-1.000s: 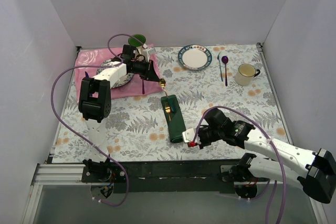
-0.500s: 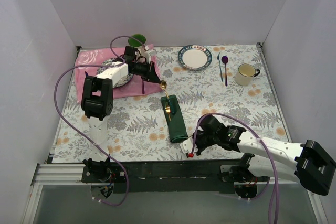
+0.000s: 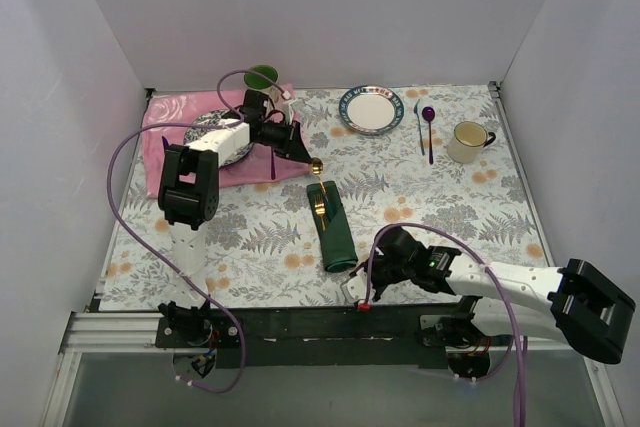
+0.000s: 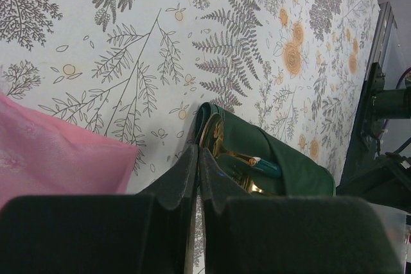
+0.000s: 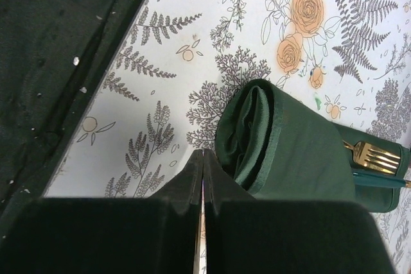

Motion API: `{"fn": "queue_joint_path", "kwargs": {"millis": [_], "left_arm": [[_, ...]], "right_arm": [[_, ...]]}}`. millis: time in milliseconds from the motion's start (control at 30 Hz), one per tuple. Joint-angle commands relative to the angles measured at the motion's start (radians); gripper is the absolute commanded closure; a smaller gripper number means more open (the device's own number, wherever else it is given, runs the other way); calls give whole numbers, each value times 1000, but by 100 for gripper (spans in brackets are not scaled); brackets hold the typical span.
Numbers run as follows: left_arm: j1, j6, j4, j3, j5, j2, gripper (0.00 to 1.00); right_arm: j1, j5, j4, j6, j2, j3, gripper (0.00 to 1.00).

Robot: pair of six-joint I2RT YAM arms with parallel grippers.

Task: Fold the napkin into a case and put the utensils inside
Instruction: Insert the spoon into the folded napkin.

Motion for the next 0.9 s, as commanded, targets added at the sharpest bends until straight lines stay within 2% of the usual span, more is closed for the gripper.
{"fn": "queue_joint_path", "kwargs": {"millis": [0, 167, 867], "left_arm": [[-11, 19, -18, 23, 42, 10, 100], [-17, 19, -21, 20, 52, 24, 100], [-68, 43, -47, -28, 64, 18, 100]], "right_arm": [[8, 32, 97, -33, 36, -6, 99], [39, 64, 178, -66, 35, -45, 99], [51, 125, 212, -42, 78, -48, 99]]}}
